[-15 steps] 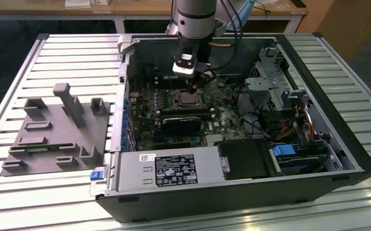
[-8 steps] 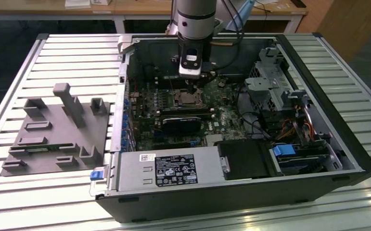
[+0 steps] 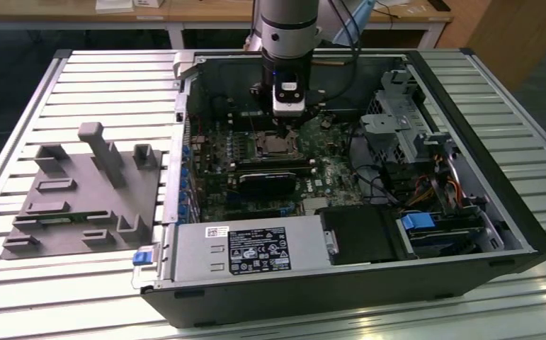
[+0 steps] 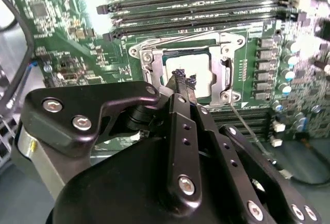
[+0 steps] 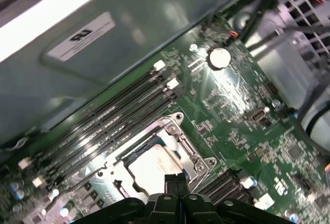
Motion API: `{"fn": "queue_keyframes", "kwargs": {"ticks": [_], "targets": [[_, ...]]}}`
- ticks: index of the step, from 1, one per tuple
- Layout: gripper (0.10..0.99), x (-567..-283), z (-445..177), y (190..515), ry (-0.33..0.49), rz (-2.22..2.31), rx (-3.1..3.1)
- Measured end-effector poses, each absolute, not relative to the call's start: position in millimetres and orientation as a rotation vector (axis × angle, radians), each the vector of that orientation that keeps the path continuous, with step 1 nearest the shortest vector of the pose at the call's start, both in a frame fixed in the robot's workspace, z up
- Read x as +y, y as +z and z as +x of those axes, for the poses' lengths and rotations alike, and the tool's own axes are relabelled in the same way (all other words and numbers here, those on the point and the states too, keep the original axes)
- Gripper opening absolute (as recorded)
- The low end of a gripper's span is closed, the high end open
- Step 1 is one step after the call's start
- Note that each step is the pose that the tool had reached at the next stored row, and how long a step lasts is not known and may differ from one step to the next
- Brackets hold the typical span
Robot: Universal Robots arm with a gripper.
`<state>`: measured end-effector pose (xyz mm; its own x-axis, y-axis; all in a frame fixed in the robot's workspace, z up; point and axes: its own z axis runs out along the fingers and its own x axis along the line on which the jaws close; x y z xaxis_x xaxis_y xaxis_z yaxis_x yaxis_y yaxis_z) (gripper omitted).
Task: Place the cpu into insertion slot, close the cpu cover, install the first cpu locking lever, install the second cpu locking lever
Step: 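Close the cpu cover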
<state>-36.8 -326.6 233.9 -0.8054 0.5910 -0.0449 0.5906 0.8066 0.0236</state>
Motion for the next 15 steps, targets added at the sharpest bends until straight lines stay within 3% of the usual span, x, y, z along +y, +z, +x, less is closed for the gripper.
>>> {"fn": "queue_keyframes", "kwargs": {"ticks": [15], "targets": [[0.106, -326.6, -36.8, 232.6, 0.023, 0.567, 3.040]]}}
